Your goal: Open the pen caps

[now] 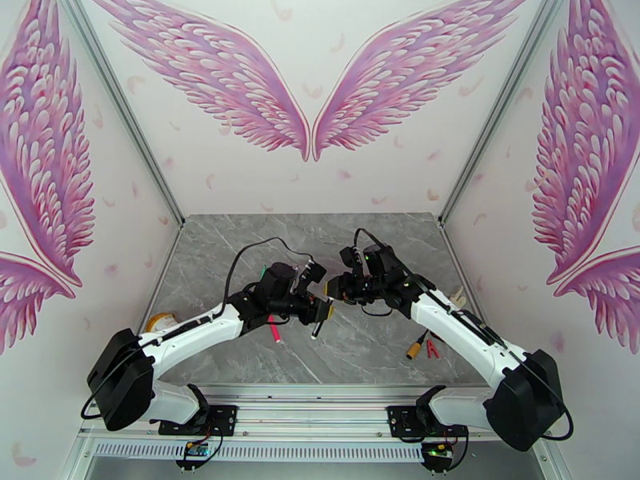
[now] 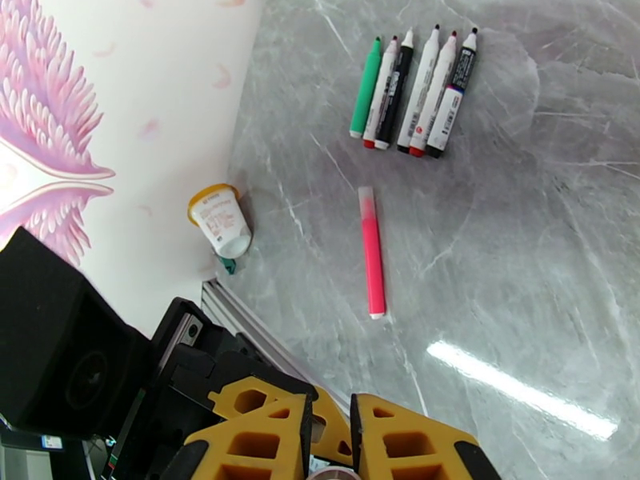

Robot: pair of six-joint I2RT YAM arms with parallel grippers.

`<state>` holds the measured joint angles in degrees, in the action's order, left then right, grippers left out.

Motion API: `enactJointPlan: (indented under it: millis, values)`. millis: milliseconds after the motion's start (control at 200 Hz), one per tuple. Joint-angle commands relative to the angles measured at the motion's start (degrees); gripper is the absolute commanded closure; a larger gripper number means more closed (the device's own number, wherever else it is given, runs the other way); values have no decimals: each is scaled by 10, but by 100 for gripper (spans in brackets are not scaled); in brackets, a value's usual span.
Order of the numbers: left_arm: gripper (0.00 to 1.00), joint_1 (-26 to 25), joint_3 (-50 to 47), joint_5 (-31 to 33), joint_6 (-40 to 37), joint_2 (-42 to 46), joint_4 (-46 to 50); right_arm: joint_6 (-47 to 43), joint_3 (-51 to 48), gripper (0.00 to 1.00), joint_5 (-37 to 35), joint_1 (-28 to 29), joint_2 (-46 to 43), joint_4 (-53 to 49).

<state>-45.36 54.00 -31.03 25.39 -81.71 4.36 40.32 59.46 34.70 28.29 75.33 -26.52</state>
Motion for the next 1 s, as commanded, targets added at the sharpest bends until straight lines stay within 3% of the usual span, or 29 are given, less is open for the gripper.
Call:
enactJointPlan:
  millis: [0,105,370,470,610,710,820,995]
  values:
    - [84,-4,3,-13,-3,-3,-7,10,9,89,6,4,-10,19]
    - [89,-7,7,6,-16,5,17,13,7,91,-22,2,-16,11]
    - [96,-58,5,155,-50,18,66,59,-9,93,-109,-13,-43,10]
    - [97,-46,-9,70,-29,22,26,59,-22,94,-91,-22,-56,48]
    - [97,-16,-34,-78,12,17,-49,29,-41,94,-4,-42,-71,124]
    - [97,-13,-30,-108,2,10,-37,9,-41,95,36,-61,-72,132]
    - [97,-25,-8,-37,-41,11,41,-5,-34,95,20,-79,-75,105]
    - [98,-79,34,175,-85,10,141,14,-26,97,-92,-97,-81,42]
